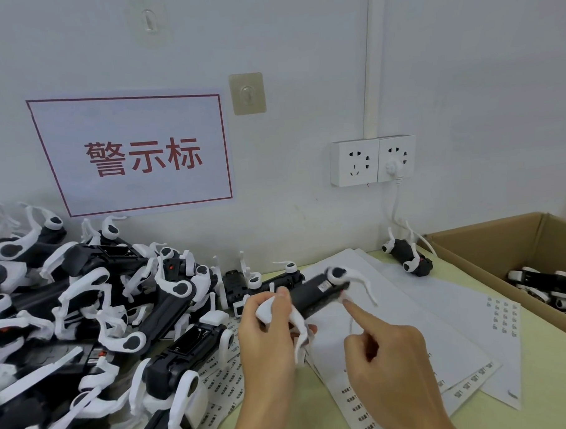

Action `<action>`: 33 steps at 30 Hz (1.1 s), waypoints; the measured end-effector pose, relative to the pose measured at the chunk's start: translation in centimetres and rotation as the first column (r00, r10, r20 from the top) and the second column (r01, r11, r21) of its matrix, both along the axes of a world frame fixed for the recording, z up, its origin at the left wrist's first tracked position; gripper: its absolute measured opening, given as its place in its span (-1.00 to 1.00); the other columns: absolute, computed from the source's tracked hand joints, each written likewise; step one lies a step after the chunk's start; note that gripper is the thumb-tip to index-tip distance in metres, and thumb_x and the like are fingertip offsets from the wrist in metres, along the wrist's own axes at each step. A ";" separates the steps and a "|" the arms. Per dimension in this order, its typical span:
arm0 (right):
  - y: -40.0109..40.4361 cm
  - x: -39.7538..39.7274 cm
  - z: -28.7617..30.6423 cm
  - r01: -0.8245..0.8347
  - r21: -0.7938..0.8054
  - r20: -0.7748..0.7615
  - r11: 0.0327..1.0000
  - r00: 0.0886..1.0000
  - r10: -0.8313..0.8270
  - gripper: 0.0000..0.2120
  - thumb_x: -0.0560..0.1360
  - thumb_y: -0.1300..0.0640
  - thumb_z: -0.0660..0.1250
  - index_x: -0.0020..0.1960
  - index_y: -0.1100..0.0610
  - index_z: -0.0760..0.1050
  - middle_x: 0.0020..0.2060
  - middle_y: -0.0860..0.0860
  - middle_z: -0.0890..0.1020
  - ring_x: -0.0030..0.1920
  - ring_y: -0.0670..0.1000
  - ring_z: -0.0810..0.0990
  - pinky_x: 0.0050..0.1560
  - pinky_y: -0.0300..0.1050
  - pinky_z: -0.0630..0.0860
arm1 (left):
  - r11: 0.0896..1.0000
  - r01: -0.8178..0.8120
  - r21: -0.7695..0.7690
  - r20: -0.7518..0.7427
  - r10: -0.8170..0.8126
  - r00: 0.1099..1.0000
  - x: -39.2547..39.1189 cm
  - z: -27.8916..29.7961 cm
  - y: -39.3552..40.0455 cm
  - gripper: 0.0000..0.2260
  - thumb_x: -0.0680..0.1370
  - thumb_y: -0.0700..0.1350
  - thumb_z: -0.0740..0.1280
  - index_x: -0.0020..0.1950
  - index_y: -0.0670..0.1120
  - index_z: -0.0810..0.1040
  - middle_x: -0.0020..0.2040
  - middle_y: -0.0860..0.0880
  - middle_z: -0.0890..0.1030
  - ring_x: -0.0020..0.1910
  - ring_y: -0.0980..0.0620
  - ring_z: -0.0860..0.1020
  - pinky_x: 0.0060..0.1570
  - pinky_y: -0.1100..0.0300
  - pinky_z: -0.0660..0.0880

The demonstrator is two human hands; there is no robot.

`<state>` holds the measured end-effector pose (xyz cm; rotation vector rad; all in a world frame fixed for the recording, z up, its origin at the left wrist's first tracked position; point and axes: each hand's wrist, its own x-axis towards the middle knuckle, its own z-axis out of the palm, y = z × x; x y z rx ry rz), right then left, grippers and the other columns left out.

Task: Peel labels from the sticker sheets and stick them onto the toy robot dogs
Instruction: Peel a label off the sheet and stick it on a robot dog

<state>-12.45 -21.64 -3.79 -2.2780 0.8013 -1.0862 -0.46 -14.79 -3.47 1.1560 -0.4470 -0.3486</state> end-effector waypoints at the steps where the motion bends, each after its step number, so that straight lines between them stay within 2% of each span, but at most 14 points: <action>1: -0.2 -0.1 -0.1 0.010 0.037 0.038 0.999 0.999 -0.011 -0.51 0.45 0.37 0.28 0.27 -0.03 0.62 -0.63 -0.10 0.32 -0.55 -0.07 0.34 -0.48 -0.29 0.27 | 1.000 -0.007 0.003 -0.008 0.007 1.000 0.2 0.1 0.1 -0.81 0.61 -0.03 0.34 -0.06 -0.16 0.51 -0.46 -0.01 0.52 -0.52 0.07 0.55 -0.48 0.27 0.51; 3: -0.4 -0.1 -0.1 0.013 0.148 0.132 0.989 0.991 -0.033 -0.64 0.48 0.39 0.25 -0.03 0.03 0.72 -0.63 -0.10 0.41 -0.58 -0.11 0.37 -0.50 -0.36 0.29 | 1.000 -0.005 0.000 -0.008 0.005 1.000 0.7 0.2 0.2 -0.84 0.62 -0.04 0.33 -0.05 -0.13 0.53 -0.45 0.01 0.54 -0.48 0.05 0.58 -0.40 0.21 0.57; 5: -0.7 0.1 0.0 -0.061 0.349 0.180 0.935 0.984 -0.003 -0.65 0.52 0.35 0.22 -0.20 0.01 0.67 -0.57 0.00 0.55 -0.59 -0.12 0.44 -0.50 -0.29 0.39 | 1.000 -0.009 0.007 0.017 0.009 1.000 0.9 0.2 0.4 -0.86 0.62 -0.05 0.33 -0.05 -0.10 0.54 -0.44 0.04 0.53 -0.47 0.06 0.58 -0.37 0.18 0.59; 7: -0.7 0.7 0.3 -0.172 0.556 0.233 0.813 0.971 0.046 -0.77 0.57 0.25 0.26 -0.11 0.05 0.66 -0.45 0.06 0.64 -0.49 -0.01 0.59 -0.42 -0.18 0.48 | 1.000 0.009 0.017 0.068 -0.010 0.998 0.7 0.0 0.5 -0.86 0.61 -0.05 0.34 -0.04 -0.11 0.53 -0.43 0.02 0.54 -0.47 0.08 0.57 -0.44 0.28 0.51; 9: -0.5 1.2 0.6 -0.261 0.692 0.332 0.673 0.943 0.024 -0.92 0.58 0.10 0.35 0.05 0.02 0.60 -0.32 0.05 0.71 -0.32 0.04 0.70 -0.31 -0.10 0.52 | 0.998 0.051 0.028 0.116 -0.054 0.992 0.3 -0.1 0.4 -0.86 0.60 -0.05 0.35 -0.02 -0.11 0.50 -0.40 -0.04 0.55 -0.41 0.01 0.60 -0.46 0.29 0.46; 11: -0.6 1.3 0.9 -0.318 0.758 0.412 0.569 0.910 -0.040 -0.84 0.54 0.01 0.40 0.10 0.00 0.58 -0.19 0.02 0.74 -0.22 0.05 0.73 -0.25 -0.08 0.51 | 0.996 0.066 0.055 0.163 -0.074 0.984 -0.1 -0.2 0.3 -0.88 0.61 -0.07 0.34 -0.02 -0.11 0.49 -0.39 -0.04 0.56 -0.39 0.00 0.60 -0.47 0.29 0.45; 15: -0.5 1.1 1.4 -0.412 0.775 0.524 0.479 0.843 -0.123 -0.75 0.49 0.02 0.44 0.13 0.09 0.63 -0.05 0.00 0.75 -0.17 0.10 0.75 -0.15 -0.04 0.46 | 0.992 0.101 0.072 0.196 -0.114 0.974 -0.6 -0.2 0.3 -0.86 0.60 -0.06 0.35 -0.01 -0.13 0.50 -0.32 -0.12 0.56 -0.42 0.08 0.56 -0.45 0.33 0.44; 18: -0.1 1.2 1.3 -0.432 0.774 0.556 0.464 0.814 -0.170 -0.68 0.44 0.01 0.48 0.15 0.10 0.60 -0.06 0.05 0.75 -0.13 0.12 0.75 -0.09 -0.02 0.48 | 0.993 0.085 0.086 0.268 -0.105 0.958 -0.9 -0.2 0.3 -0.76 0.51 0.10 0.35 -0.01 -0.06 0.51 -0.26 -0.17 0.56 -0.38 0.10 0.54 -0.39 0.33 0.45; 20: 0.1 1.2 1.2 -0.433 0.774 0.566 0.463 0.800 -0.198 -0.67 0.45 0.03 0.48 0.16 0.08 0.56 -0.09 0.09 0.75 -0.12 0.11 0.75 -0.05 0.00 0.50 | 0.991 0.092 0.097 0.308 -0.118 0.944 -0.9 -0.4 0.1 -0.77 0.46 0.18 0.33 -0.05 0.05 0.51 -0.27 -0.11 0.56 -0.34 0.00 0.55 -0.31 0.22 0.48; 22: 0.1 1.2 1.0 -0.428 0.774 0.571 0.467 0.791 -0.221 -0.69 0.47 0.04 0.47 0.17 0.08 0.54 -0.10 0.11 0.75 -0.10 0.09 0.75 -0.04 0.01 0.50 | 0.989 0.110 0.096 0.328 -0.136 0.935 -1.0 -0.4 0.1 -0.82 0.51 0.17 0.36 -0.08 0.09 0.49 -0.31 -0.06 0.55 -0.28 -0.20 0.56 -0.24 0.07 0.50; 23: 0.1 1.2 1.0 -0.430 0.772 0.574 0.468 0.788 -0.222 -0.70 0.47 0.04 0.47 0.16 0.08 0.54 -0.10 0.11 0.75 -0.09 0.08 0.75 -0.03 0.00 0.49 | 0.989 0.113 0.094 0.335 -0.139 0.932 -1.0 -0.4 0.1 -0.82 0.52 0.16 0.37 -0.07 0.09 0.48 -0.32 -0.04 0.54 -0.27 -0.24 0.56 -0.24 0.05 0.49; 24: 0.0 1.1 0.9 -0.435 0.770 0.577 0.467 0.788 -0.217 -0.70 0.47 0.05 0.47 0.16 0.09 0.54 -0.10 0.11 0.75 -0.08 0.08 0.75 -0.02 0.00 0.48 | 0.989 0.117 0.088 0.343 -0.141 0.929 -0.9 -0.4 0.2 -0.82 0.52 0.15 0.36 -0.07 0.07 0.48 -0.33 -0.01 0.53 -0.29 -0.21 0.56 -0.25 0.09 0.48; 28: -0.4 0.8 0.8 -0.458 0.762 0.583 0.457 0.793 -0.177 -0.67 0.45 0.08 0.48 0.16 0.13 0.55 -0.08 0.15 0.75 -0.06 0.11 0.75 -0.01 -0.02 0.47 | 0.987 0.153 0.052 0.333 -0.162 0.929 -0.9 -0.4 0.3 -0.74 0.49 0.09 0.31 0.02 -0.07 0.48 -0.38 0.07 0.52 -0.39 0.11 0.55 -0.36 0.34 0.45; 33: -0.8 0.5 1.0 -0.460 0.745 0.590 0.484 0.792 -0.155 -0.48 0.25 0.03 0.54 0.16 0.15 0.54 -0.09 0.17 0.74 -0.06 0.14 0.75 -0.02 -0.02 0.48 | 0.985 0.158 0.068 0.297 -0.171 0.939 -1.1 -0.2 0.3 -0.69 0.49 0.10 0.32 0.03 -0.13 0.47 -0.35 0.01 0.57 -0.37 0.11 0.59 -0.34 0.35 0.47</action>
